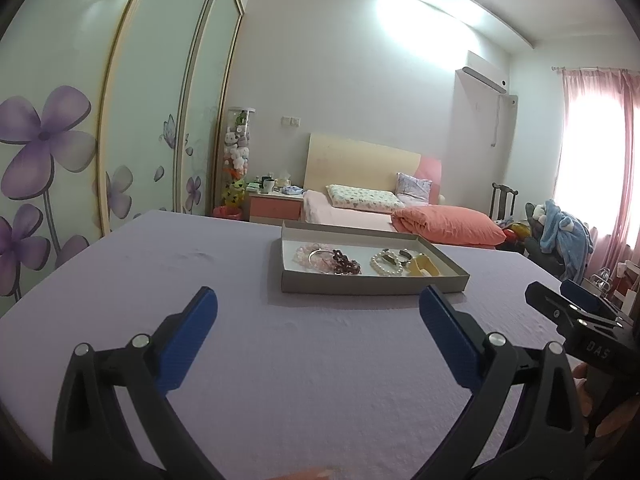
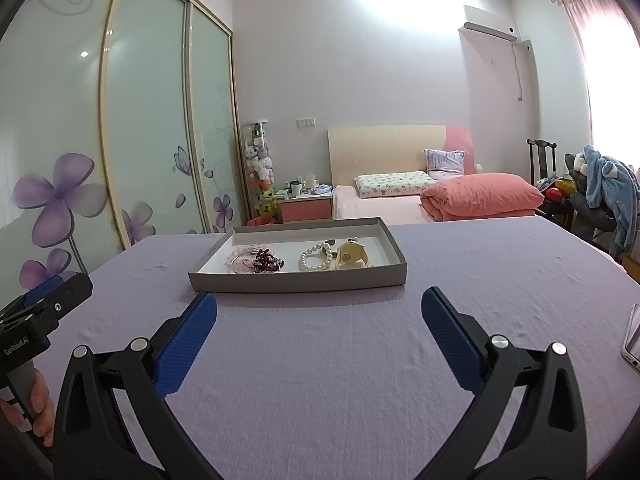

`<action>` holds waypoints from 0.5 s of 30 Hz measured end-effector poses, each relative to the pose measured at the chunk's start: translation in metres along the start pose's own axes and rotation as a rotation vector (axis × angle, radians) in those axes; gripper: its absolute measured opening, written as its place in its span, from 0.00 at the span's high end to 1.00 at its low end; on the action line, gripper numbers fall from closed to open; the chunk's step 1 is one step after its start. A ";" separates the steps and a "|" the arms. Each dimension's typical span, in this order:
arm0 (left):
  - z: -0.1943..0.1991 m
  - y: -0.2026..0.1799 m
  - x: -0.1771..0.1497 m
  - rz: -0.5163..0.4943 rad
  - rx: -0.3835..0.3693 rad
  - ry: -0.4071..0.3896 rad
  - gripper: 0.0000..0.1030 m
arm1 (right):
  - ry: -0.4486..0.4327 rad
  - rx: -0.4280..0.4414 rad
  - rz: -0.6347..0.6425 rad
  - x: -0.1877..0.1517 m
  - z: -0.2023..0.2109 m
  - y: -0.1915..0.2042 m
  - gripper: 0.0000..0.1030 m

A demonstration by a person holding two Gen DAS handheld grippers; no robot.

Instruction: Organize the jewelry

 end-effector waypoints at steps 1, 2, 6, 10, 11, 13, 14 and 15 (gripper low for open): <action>0.000 0.000 0.000 0.001 0.000 0.000 0.04 | 0.000 0.000 0.000 0.000 0.000 0.000 0.02; 0.000 0.000 0.000 0.003 0.001 0.001 0.04 | 0.000 0.001 -0.001 0.000 0.000 0.000 0.02; -0.001 0.000 0.000 0.005 0.003 0.003 0.04 | -0.002 0.002 0.000 -0.001 0.000 0.002 0.02; -0.004 0.000 0.000 0.009 0.000 0.010 0.04 | -0.003 0.004 0.000 -0.002 0.001 0.002 0.02; -0.004 0.001 0.000 0.007 0.000 0.012 0.04 | -0.003 0.004 0.000 -0.001 0.001 0.002 0.02; -0.005 0.000 0.000 0.006 -0.002 0.013 0.04 | -0.004 0.004 0.001 -0.001 0.001 0.003 0.02; -0.005 0.000 0.000 0.004 -0.002 0.014 0.04 | -0.003 0.004 0.002 -0.001 0.001 0.003 0.02; -0.005 0.000 0.000 0.004 -0.004 0.014 0.04 | -0.003 0.003 0.001 -0.001 0.001 0.003 0.02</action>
Point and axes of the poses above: each gripper's, at about its wrist camera, not at the fingertips, and z roughly against the way its jaws point, y to its left, x to its top, the point moved 1 cm from there along -z, roughly the way its jaws point, and after that the axes turned 15 degrees about -y, right-handed, at the moved point
